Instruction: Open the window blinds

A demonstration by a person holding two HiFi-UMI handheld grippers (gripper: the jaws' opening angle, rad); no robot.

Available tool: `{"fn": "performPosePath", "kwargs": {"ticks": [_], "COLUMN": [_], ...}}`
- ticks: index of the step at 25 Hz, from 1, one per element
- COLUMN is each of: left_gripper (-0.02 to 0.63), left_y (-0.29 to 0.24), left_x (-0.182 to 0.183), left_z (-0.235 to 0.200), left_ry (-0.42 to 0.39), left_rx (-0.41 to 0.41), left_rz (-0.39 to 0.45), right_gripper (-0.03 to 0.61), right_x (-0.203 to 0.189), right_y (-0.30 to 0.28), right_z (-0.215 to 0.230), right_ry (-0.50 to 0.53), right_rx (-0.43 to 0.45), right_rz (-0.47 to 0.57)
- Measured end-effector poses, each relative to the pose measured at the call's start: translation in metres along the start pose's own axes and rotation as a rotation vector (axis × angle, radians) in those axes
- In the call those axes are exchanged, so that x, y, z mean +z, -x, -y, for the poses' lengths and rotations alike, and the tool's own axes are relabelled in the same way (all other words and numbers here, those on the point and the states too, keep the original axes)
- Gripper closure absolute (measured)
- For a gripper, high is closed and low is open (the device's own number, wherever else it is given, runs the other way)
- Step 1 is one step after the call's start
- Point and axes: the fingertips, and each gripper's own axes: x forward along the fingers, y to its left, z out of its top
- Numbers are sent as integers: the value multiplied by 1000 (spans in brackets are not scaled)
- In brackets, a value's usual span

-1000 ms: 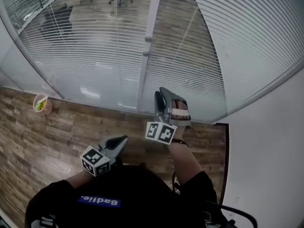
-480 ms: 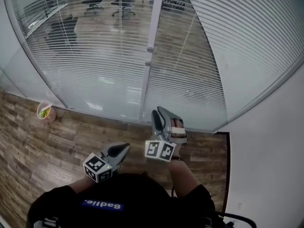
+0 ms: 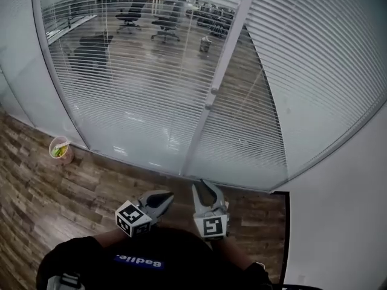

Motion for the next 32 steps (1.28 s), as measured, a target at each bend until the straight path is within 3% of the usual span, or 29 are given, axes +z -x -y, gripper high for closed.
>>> {"fn": "performPosePath", "kwargs": {"ticks": [5, 9, 14, 24, 32], "left_gripper": [614, 614, 614, 614, 614], "left_y": [12, 21, 20, 18, 15], "left_x": [-1, -2, -5, -4, -5], "left_z": [0, -10, -6, -5, -3], "left_ry": [-23, -5, -20, -31, -35], "left_rx": [-33, -22, -57, -65, -62], "left_rz": [-13, -4, -19, -25, -29], "right_gripper": [523, 571, 575, 577, 577], "right_x": [-13, -34, -41, -40, -44], "right_y": [9, 13, 14, 12, 12], "right_z": [-26, -38, -52, -60, -59], "right_ry": [-263, -344, -470, -472, -469], "right_rx": [42, 73, 132, 181, 187], "right_rz": [17, -14, -13, 19, -11]}}
